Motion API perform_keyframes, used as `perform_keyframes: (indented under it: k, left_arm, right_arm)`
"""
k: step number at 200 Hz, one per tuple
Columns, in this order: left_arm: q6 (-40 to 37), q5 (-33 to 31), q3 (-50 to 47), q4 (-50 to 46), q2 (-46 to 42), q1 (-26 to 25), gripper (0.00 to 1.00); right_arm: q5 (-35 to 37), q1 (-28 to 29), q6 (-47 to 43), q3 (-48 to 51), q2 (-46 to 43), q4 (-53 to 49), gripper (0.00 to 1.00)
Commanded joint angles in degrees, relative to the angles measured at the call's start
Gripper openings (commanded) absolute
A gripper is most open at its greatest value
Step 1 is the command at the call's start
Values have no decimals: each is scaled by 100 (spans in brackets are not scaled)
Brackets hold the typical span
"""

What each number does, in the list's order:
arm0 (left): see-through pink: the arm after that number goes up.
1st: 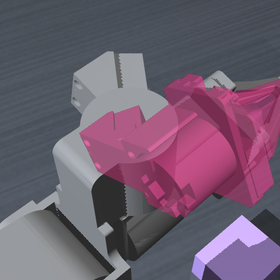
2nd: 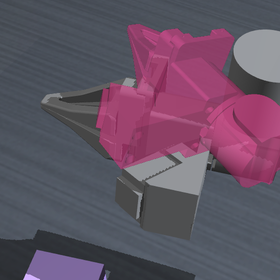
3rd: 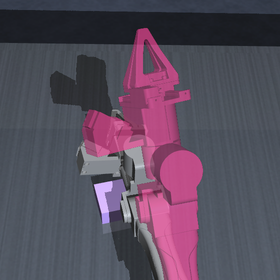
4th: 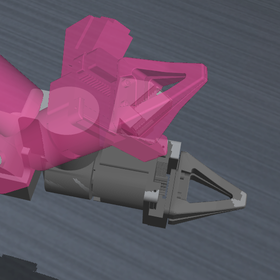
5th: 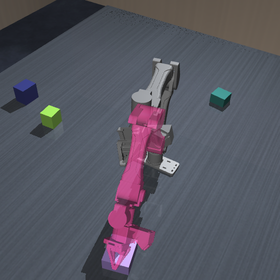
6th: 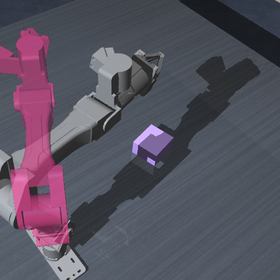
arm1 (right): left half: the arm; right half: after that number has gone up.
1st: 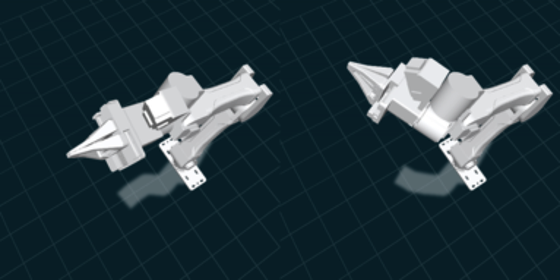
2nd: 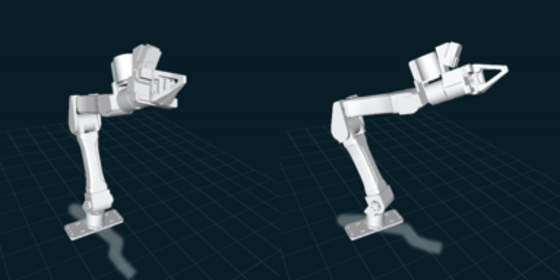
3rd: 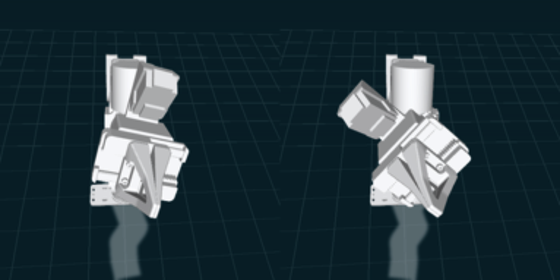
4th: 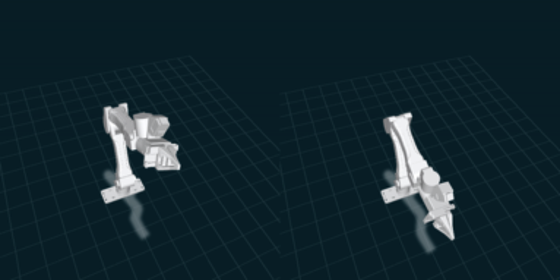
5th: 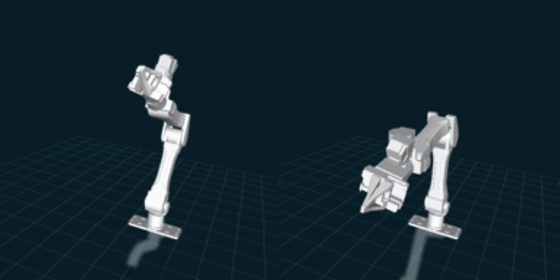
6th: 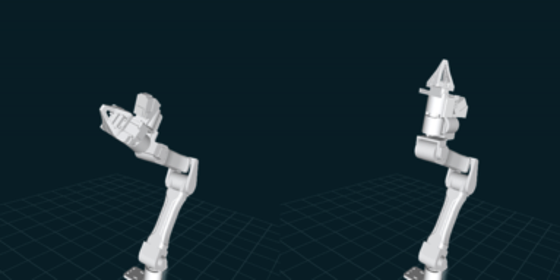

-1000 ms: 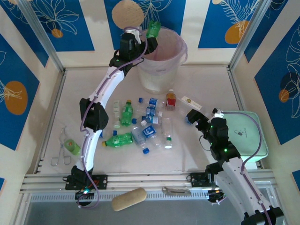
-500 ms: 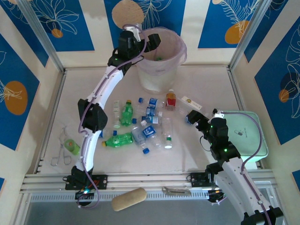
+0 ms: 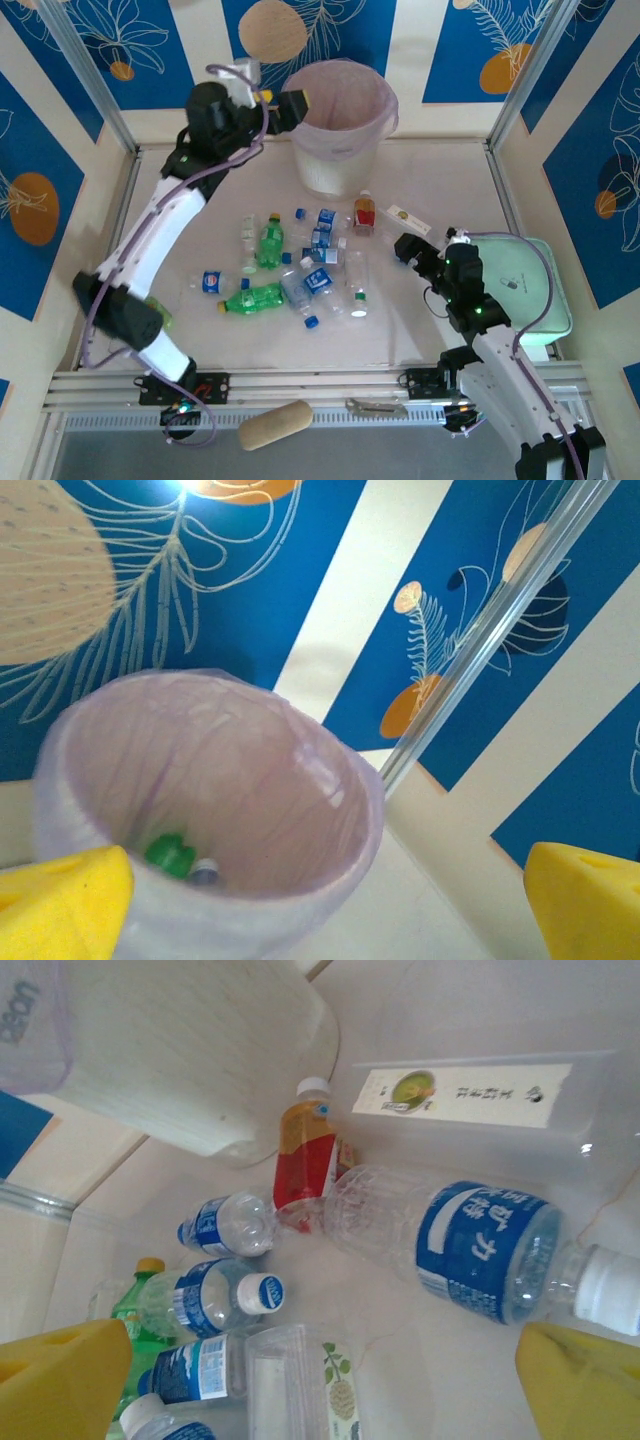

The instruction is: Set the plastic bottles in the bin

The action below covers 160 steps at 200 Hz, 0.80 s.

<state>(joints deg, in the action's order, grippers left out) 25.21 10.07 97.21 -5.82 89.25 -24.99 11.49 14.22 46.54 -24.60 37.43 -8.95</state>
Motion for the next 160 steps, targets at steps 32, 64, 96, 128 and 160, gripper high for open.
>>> perform_keyframes:
  k: [32,64,96,128,160]
  left_arm:
    - [-291,-707,-2529,-208,-1740,-1,100]
    - [154,-1015,-3929,-294,-2527,3,100]
    - [896,-1040,-5166,-5,-2930,-6,100]
    - [1297,-903,-5830,410,-2764,-6,100]
    - [1656,-854,-6168,1103,-2580,-6,100]
  right_arm:
    - [-462,536,-48,-516,742,-125,99]
    - [-488,1038,-201,-818,1199,-542,99]
    - [-393,1461,-326,-1074,1595,-1144,99]
    - [-334,1710,-330,-1254,2084,-1484,99]
    - [-88,1946,-431,-1709,2905,-1755,99]
